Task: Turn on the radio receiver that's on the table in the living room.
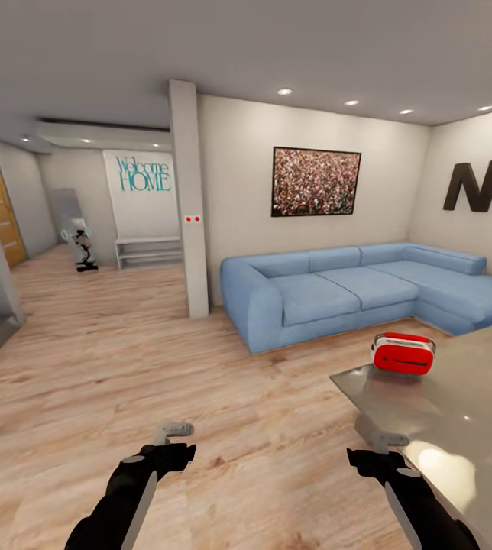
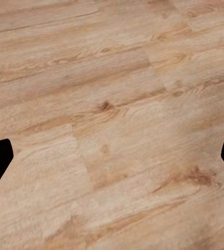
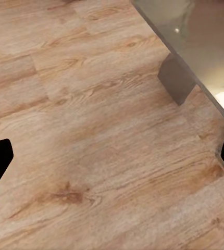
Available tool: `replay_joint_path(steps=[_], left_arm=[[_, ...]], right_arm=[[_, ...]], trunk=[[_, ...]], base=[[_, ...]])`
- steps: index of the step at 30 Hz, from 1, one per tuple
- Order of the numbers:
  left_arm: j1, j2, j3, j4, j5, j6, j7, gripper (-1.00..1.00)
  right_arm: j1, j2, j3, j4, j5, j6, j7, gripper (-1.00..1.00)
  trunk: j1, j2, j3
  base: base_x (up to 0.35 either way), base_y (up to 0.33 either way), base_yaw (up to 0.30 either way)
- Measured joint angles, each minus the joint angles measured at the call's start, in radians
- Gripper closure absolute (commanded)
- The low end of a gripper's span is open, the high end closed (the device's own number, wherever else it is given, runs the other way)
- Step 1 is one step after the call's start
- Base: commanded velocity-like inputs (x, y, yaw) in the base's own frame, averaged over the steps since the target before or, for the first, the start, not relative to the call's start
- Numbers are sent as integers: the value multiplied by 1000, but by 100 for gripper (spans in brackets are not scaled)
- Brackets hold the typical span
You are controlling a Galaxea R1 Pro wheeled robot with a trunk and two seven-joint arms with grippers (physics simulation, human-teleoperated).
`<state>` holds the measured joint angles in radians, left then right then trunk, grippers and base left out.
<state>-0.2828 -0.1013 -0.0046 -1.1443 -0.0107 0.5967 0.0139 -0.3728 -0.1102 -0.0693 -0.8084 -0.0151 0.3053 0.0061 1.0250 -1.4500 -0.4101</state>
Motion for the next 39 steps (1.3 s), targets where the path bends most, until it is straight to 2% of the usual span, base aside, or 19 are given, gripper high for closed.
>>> replay_joint_path(steps=[25,31,39], left_arm=[[0,0,1,0,0,0,0,-100],[0,0,0,0,0,0,0,-100],[0,1,1,0,0,0,0,-100]], right_arm=[[0,1,1,6,1,0,0,-100],[0,2,3,33,2,-37,0,-100],[0,3,5,43,4,-43,0,-100]], trunk=[[0,0,16],[0,0,20],[0,0,24]], base=[[259,242,-259],[259,231,-259],[259,227,-195]])
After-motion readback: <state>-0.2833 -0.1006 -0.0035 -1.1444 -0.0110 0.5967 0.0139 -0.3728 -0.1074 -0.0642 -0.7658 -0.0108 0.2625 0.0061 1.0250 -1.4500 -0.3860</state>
